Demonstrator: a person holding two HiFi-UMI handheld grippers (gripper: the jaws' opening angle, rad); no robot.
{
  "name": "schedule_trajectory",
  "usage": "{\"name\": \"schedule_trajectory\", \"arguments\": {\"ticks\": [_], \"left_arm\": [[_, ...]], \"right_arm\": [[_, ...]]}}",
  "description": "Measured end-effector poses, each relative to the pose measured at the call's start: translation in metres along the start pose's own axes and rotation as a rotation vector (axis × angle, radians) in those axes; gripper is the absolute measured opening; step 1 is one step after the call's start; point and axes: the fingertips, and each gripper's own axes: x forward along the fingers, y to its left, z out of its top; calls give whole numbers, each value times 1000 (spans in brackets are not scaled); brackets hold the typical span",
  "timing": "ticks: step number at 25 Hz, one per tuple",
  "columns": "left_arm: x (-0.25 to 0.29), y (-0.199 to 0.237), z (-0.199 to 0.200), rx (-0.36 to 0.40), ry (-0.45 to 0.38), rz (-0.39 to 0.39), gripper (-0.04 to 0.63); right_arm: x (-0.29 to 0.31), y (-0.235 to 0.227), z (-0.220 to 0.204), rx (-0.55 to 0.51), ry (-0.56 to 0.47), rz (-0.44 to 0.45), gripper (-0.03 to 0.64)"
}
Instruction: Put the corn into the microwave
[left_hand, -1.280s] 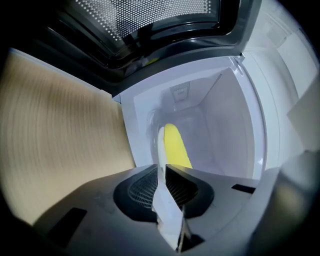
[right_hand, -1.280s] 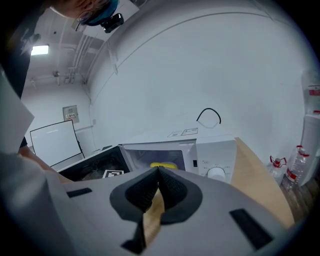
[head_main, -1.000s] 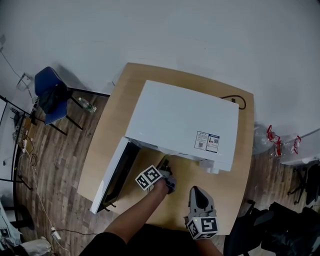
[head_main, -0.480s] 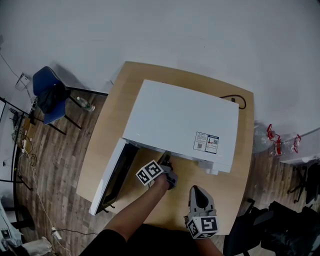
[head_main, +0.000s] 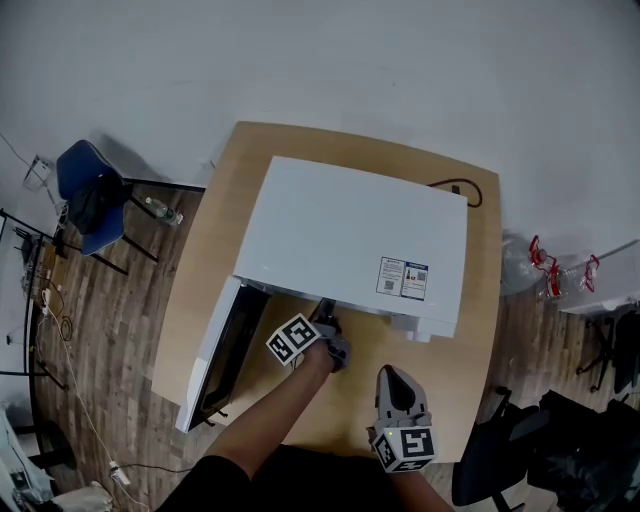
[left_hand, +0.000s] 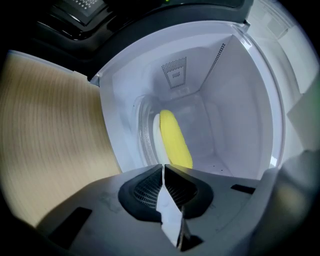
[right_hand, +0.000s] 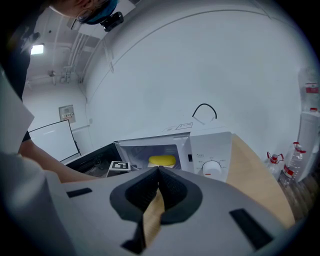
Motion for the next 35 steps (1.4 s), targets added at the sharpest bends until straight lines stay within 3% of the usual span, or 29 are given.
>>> {"name": "schedule_trajectory", "arguments": {"ticks": [6,15,20,24,29,35], "left_arm": [[-24,-24,-18,40,39,-77,23],[-143,-84,-44,309,131,-167,23],[-222,-114,-57,538,134,-202,23],[-269,-146,-75,709,96,-283,21],[-319,-182,-81,967,6,-308,21],[-359,-211,-73,1094,-109,-282,21]], "right_arm": [[-15,-8,-3,-27,0,-45,60],[-63,2,2,-30,-65,-107,60],[-95,23,-7,-37,-75,-131,60],[-116,37,-11,-34,-81,-135,60],[-139,62,-6,-73,-105,-108,60],[-161,91,8,-99,-165,-44,60]]}}
